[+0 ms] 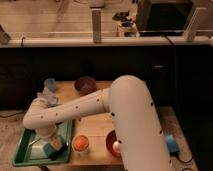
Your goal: Wipe tray with sponge
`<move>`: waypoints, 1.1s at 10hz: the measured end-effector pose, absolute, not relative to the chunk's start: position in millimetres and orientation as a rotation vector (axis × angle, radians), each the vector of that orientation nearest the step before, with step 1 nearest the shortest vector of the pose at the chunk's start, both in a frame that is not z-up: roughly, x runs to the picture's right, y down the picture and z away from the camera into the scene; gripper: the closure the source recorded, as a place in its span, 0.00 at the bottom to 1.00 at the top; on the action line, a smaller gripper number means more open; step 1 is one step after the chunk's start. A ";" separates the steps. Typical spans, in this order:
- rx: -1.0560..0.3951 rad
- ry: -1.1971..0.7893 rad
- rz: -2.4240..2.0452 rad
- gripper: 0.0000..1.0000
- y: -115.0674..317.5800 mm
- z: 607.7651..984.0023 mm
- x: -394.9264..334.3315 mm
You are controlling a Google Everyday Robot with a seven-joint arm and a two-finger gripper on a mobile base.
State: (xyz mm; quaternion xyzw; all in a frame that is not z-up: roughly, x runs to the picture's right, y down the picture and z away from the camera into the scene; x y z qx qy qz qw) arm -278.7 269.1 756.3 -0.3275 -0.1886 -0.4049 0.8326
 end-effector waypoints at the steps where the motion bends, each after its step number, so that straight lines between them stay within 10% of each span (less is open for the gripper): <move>1: -0.681 -0.398 -0.858 1.00 267.1 761.2 -278.0; 11: -0.611 -0.465 -0.914 1.00 240.0 803.2 -322.2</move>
